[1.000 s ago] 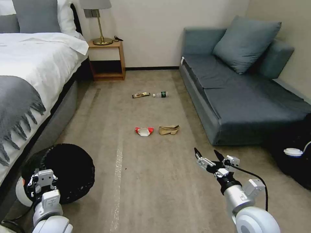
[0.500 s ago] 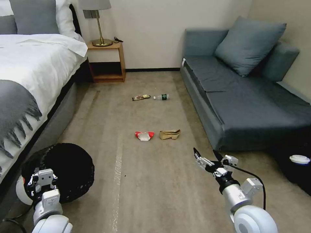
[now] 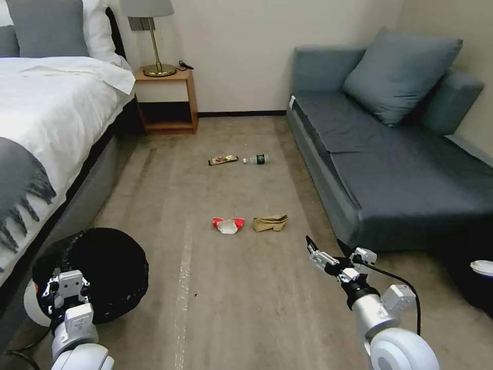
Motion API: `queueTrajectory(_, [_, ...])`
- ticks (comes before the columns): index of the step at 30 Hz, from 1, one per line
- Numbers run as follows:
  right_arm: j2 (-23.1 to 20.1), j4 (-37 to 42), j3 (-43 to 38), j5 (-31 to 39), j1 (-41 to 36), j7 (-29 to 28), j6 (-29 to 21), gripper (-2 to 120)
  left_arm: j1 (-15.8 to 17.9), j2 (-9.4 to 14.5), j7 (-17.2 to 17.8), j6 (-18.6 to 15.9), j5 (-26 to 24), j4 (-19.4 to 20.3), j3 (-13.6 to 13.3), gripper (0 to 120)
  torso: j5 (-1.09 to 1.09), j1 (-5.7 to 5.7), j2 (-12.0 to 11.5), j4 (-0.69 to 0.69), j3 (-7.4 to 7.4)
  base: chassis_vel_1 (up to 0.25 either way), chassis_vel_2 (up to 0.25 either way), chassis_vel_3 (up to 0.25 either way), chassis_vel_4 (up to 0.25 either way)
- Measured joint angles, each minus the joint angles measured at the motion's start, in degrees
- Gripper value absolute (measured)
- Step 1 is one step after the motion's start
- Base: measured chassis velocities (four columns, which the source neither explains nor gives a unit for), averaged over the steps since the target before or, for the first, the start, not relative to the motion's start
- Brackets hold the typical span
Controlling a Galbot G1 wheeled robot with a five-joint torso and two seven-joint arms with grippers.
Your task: Pick up the trash bin, then pick up the garbage on the floor and place it into the trash bin.
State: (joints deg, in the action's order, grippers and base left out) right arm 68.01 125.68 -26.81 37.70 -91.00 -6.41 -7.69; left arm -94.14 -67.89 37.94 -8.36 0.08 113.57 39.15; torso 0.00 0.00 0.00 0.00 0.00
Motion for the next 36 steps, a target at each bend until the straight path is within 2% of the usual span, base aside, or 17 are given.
queueTrajectory(36, [0.4,-1.2,0.8,-1.2,0.7,0.2,0.7,100,1.1,1.4,0.0,0.8,-0.1,-1.0,-0.3,0,0.01,0.0,0.0,0.01,0.0,-0.127,0.127,0.126,-0.133])
